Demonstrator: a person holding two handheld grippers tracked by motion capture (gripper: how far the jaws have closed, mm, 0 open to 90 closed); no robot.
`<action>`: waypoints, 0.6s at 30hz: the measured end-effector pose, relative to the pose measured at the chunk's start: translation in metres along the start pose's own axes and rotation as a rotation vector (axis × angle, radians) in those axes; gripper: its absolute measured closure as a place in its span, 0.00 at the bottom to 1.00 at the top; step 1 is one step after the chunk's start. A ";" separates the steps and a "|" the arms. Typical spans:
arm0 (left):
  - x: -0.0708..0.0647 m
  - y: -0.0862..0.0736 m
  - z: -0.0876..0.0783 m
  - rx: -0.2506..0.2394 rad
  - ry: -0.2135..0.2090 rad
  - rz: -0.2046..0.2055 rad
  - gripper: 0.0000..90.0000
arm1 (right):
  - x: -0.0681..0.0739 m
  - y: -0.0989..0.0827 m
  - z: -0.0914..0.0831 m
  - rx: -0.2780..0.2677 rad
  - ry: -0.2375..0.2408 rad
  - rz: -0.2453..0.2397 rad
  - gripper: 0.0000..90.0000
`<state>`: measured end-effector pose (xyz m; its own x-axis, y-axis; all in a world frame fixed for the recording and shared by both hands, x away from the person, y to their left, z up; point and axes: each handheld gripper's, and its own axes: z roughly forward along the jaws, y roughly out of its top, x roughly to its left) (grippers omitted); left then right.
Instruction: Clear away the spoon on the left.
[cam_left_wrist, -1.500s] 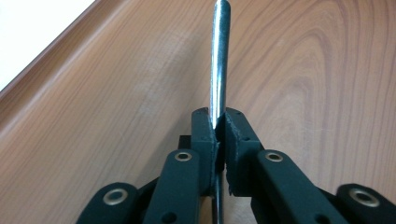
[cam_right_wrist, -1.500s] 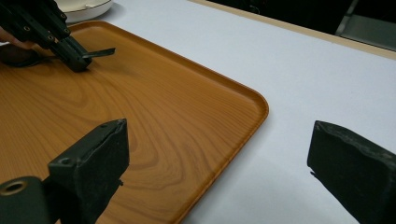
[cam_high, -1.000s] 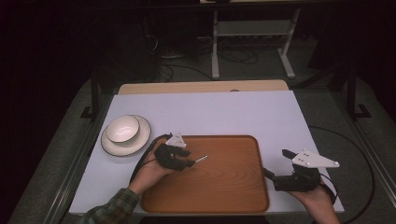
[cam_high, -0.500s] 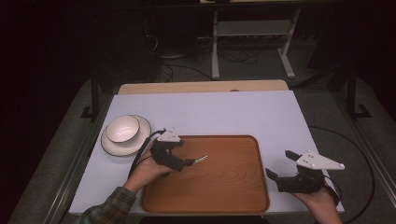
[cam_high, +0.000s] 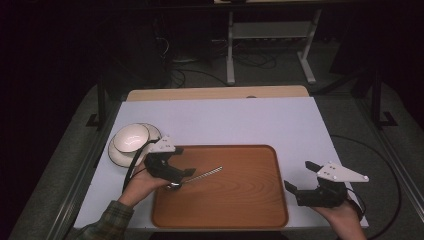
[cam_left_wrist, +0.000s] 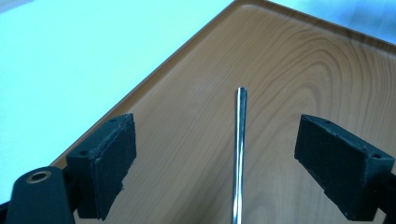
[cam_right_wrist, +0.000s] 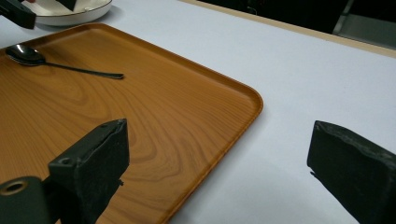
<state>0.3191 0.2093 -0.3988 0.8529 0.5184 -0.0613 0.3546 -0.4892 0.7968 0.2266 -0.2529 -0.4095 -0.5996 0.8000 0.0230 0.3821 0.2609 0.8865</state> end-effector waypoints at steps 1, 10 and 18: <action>0.000 -0.001 -0.003 -0.005 0.004 -0.001 0.14 | 0.000 0.000 0.000 0.000 0.000 -0.002 0.06; 0.000 -0.015 -0.032 -0.042 0.043 -0.017 0.14 | 0.001 0.001 -0.001 -0.007 0.001 -0.003 0.06; 0.006 -0.031 -0.055 -0.085 0.086 -0.045 0.14 | 0.002 0.002 -0.002 -0.012 0.001 -0.007 0.06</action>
<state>0.2921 0.2663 -0.3908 0.7995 0.5987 -0.0491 0.3550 -0.4050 0.8426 0.2248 -0.2512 -0.4070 -0.6031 0.7975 0.0173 0.3696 0.2601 0.8921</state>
